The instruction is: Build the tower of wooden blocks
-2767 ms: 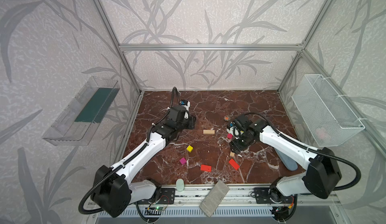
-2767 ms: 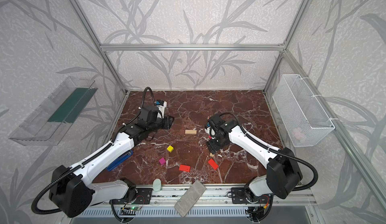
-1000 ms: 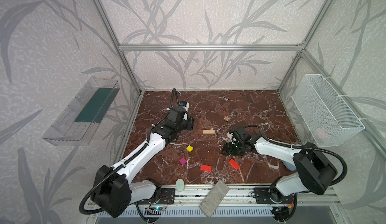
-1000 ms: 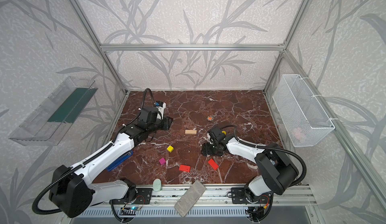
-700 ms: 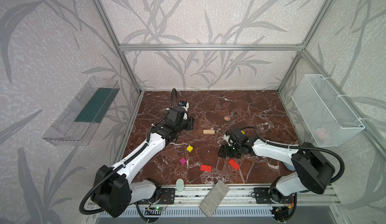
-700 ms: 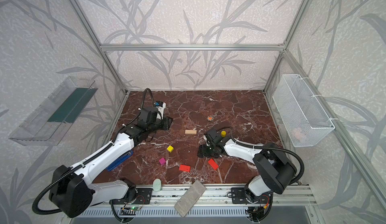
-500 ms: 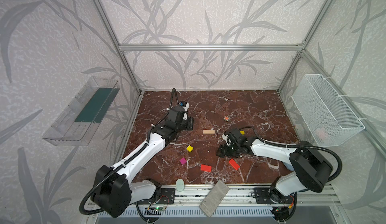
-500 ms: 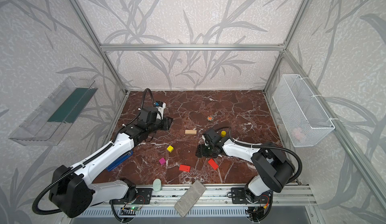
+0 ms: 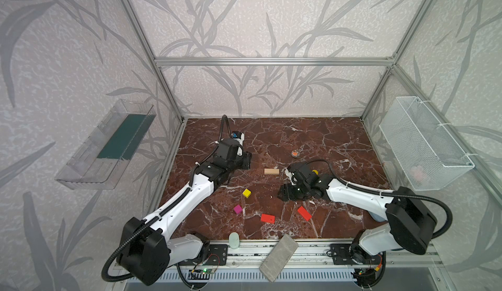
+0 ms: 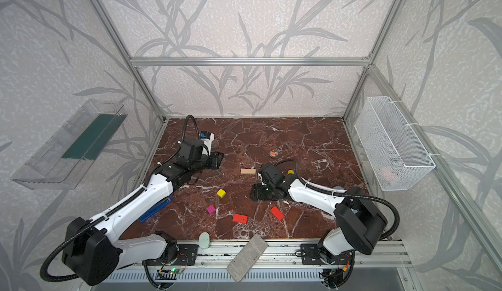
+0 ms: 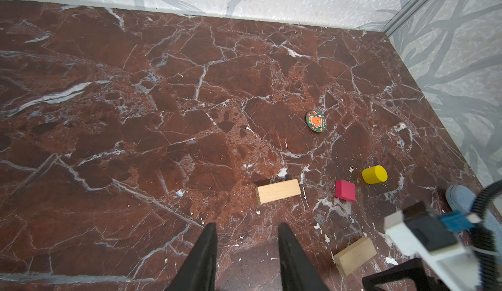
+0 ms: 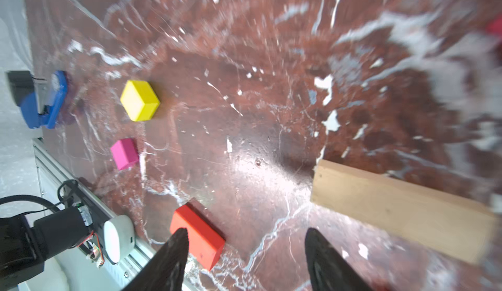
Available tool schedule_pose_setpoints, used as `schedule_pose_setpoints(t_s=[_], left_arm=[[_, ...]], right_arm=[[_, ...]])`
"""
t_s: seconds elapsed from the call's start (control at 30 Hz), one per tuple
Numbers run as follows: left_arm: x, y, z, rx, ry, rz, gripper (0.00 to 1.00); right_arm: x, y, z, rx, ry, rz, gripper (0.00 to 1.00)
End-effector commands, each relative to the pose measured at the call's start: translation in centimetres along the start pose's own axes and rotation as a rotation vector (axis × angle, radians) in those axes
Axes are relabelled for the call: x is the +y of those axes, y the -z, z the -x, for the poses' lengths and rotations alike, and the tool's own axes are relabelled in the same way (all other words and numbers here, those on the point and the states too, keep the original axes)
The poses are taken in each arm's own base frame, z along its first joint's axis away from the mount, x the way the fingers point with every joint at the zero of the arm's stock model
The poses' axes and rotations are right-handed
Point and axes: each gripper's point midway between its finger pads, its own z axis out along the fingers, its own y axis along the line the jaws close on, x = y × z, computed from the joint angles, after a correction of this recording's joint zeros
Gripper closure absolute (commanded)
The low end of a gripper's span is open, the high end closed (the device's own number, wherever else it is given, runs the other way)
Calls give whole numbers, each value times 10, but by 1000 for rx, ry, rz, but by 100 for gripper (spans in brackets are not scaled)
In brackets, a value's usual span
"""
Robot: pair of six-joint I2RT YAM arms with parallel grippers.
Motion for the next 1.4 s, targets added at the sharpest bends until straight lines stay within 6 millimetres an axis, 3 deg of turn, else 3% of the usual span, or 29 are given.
schedule_pose_setpoints(t_s=[0.0, 0.13, 0.3, 0.57, 0.77, 1.37], left_arm=[[1, 3, 1, -19, 0, -7, 63], [3, 2, 1, -15, 1, 0, 63], [7, 0, -2, -6, 7, 11, 63], [9, -4, -3, 7, 13, 18, 63], [12, -5, -4, 8, 13, 30, 63], [15, -12, -6, 20, 20, 33, 63]], right_arm=[[-18, 34, 6, -71, 37, -144, 32], [-43, 50, 6, -108, 44, -280, 32], [-61, 47, 5, -95, 62, -377, 23], [-61, 21, 12, -73, 101, -381, 14], [-61, 2, 14, -50, 100, -375, 14], [-66, -19, 16, -18, 84, -401, 8]])
